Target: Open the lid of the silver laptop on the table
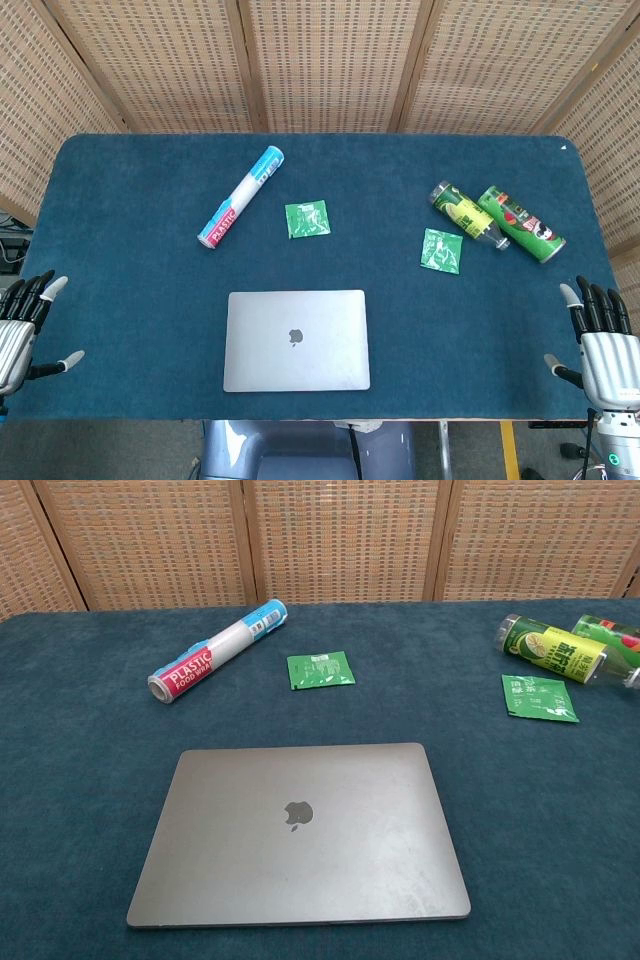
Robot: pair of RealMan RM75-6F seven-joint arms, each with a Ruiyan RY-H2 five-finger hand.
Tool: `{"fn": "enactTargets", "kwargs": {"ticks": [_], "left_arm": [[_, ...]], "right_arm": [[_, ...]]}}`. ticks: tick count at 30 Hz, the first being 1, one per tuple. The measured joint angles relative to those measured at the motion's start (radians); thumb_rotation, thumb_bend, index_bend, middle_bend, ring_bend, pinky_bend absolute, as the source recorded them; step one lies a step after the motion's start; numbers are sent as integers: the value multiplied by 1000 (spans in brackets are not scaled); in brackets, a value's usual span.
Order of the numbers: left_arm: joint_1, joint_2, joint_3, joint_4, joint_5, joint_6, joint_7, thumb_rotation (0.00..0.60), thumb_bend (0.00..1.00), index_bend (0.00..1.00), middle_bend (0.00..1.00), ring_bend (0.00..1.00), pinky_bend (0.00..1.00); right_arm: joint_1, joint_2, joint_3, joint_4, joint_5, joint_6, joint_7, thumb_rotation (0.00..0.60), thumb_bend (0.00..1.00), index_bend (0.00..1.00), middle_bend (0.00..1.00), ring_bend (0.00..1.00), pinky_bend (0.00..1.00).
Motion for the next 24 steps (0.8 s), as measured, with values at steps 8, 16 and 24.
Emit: {"fn": "enactTargets", "kwargs": {"ticks": [8, 16, 24], "left_arm": [[-9, -14, 3, 10, 11, -14, 12, 566, 0, 0, 0, 0, 0], [-72, -33, 11, 0, 112, -56, 19, 569, 0, 0, 0, 0, 0], [-256, -91, 8, -39, 279, -238, 101, 547, 0, 0, 0, 0, 0]], "right_arm": [[-2, 3, 1, -3, 2, -1, 2, 600, 0, 0, 0, 0, 0], [-4, 12, 9, 2, 26, -7, 22, 600, 0, 0, 0, 0, 0], [-5, 18, 18, 1, 43, -14, 24, 600, 0, 0, 0, 0, 0]]}}
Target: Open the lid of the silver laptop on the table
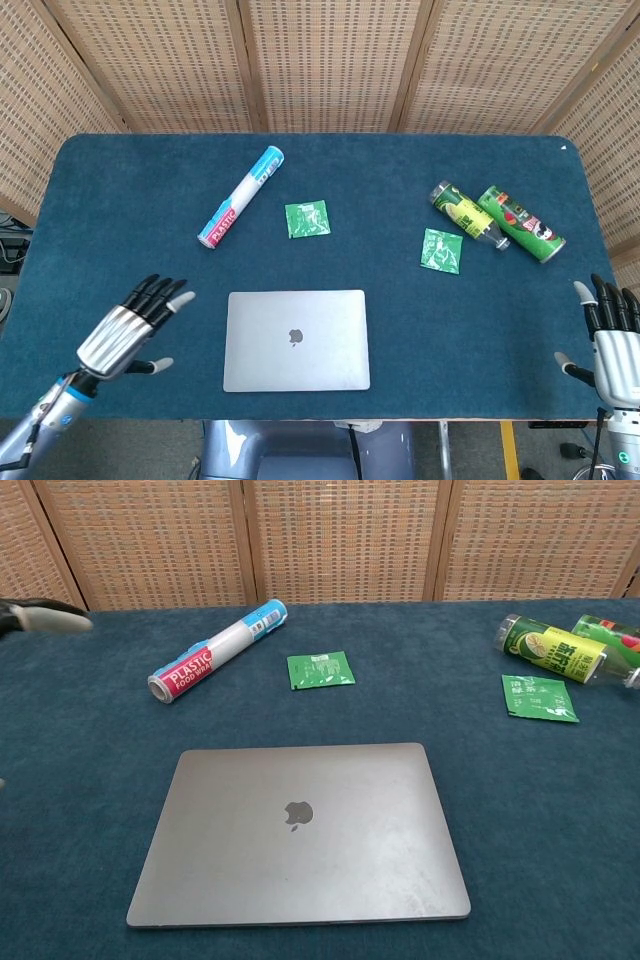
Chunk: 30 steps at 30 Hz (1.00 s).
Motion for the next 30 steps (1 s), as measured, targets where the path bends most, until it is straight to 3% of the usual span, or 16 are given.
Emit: {"fn": "enactTargets", "kwargs": {"ticks": [4, 10, 19, 30], "left_arm": [[-109, -51, -9, -35, 40, -127, 56, 546, 0, 0, 0, 0, 0], [-197, -181, -26, -40, 40, -240, 120, 529, 40, 0, 0, 0, 0], [-258, -357, -12, 31, 1, -331, 202, 517, 144, 0, 0, 0, 0], [-271, -454, 1, 77, -54, -379, 306, 515, 248, 0, 0, 0, 0]], "right_arm": [[-2, 3, 1, -3, 8, -3, 5, 600, 0, 0, 0, 0, 0], [-5, 7, -4, -2, 3, -4, 18, 600, 0, 0, 0, 0, 0], [-5, 17, -5, 2, 3, -12, 56, 600, 0, 0, 0, 0, 0], [-2, 29, -6, 0, 4, -27, 86, 600, 0, 0, 0, 0, 0]]}}
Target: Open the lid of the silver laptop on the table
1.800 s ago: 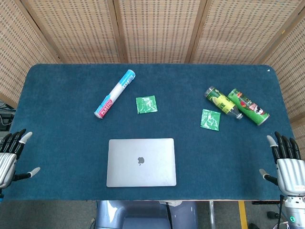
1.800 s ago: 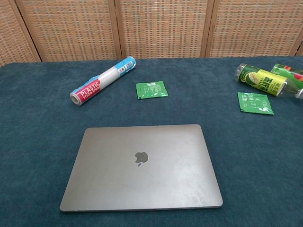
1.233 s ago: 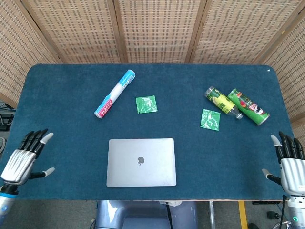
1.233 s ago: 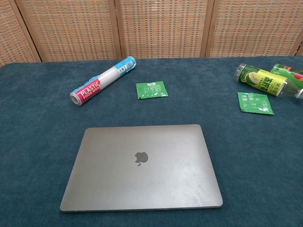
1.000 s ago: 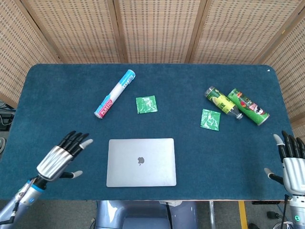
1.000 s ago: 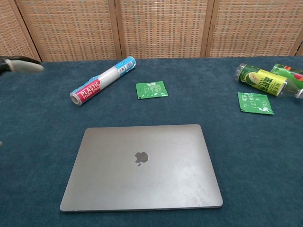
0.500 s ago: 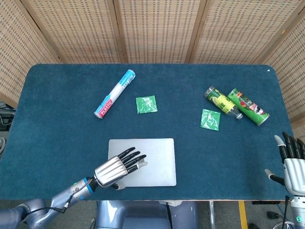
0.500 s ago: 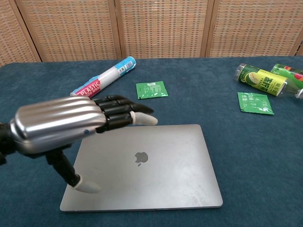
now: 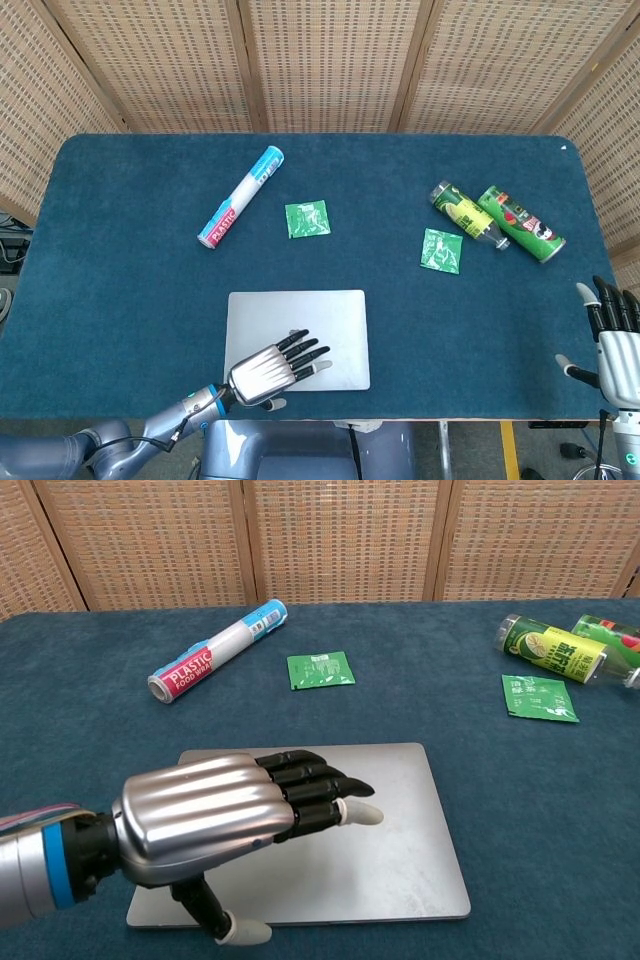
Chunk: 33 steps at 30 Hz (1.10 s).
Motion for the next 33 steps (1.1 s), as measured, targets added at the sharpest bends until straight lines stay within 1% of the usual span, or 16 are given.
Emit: {"fn": "enactTargets", "kwargs": {"ticks": [2, 8, 14, 22, 33], "left_arm": [[1, -22, 0, 16, -16, -5, 17, 515, 263, 0, 0, 0, 0], [1, -63, -2, 53, -56, -11, 42, 517, 260, 0, 0, 0, 0], [0, -84, 13, 79, -67, -3, 35, 516, 260, 0, 0, 0, 0], [-2, -115, 13, 120, -85, 17, 59, 519, 260, 0, 0, 0, 0], [-16, -145, 15, 156, -119, 13, 52, 527, 259, 0, 0, 0, 0]], "right_arm": [[1, 2, 0, 1, 2, -4, 5, 600, 0, 0, 0, 0, 0], [4, 4, 1, 2, 6, -11, 10, 600, 0, 0, 0, 0, 0], [5, 4, 1, 3, 10, -15, 8, 600, 0, 0, 0, 0, 0], [4, 9, 2, 2, 14, -19, 23, 600, 0, 0, 0, 0, 0], [10, 12, 2, 6, 21, -35, 33, 600, 0, 0, 0, 0, 0]]}}
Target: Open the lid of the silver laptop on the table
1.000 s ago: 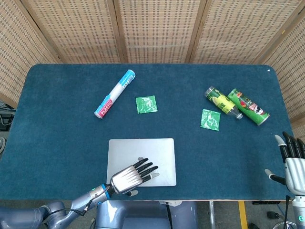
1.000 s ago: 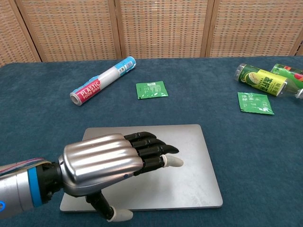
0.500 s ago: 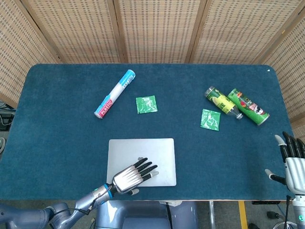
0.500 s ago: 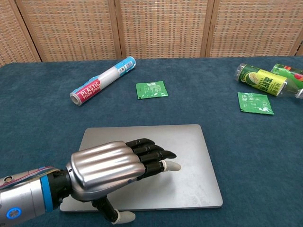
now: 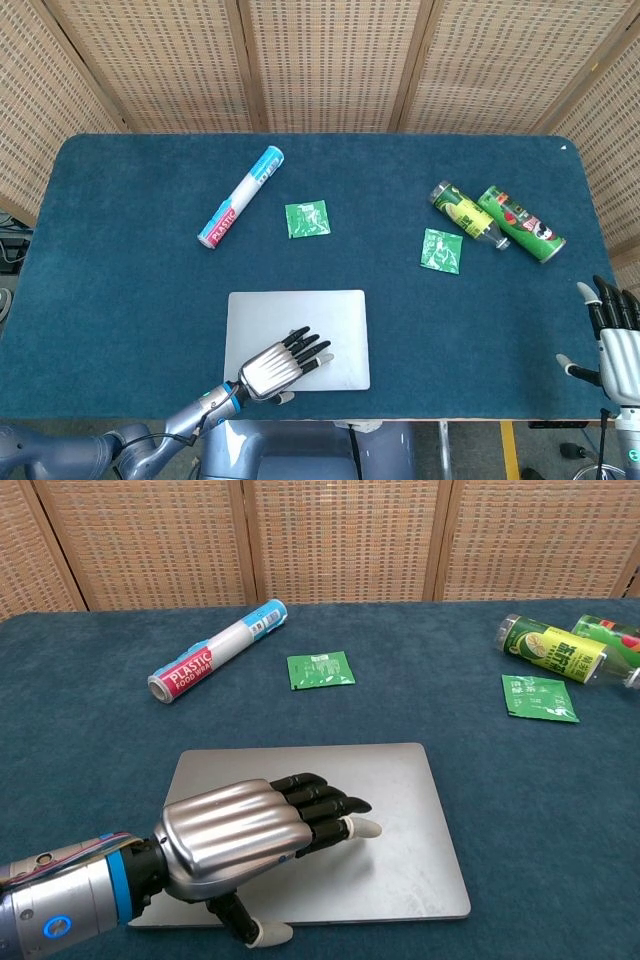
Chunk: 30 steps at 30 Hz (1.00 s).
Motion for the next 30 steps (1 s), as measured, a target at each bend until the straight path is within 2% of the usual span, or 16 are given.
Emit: {"fn": "enactTargets", "kwargs": {"ticks": [30], "left_arm": [[-22, -13, 13, -2, -48, 10, 15, 533, 268, 0, 0, 0, 0]], "right_arm": [[2, 10, -1, -4, 7, -11, 12, 600, 0, 0, 0, 0, 0]]}}
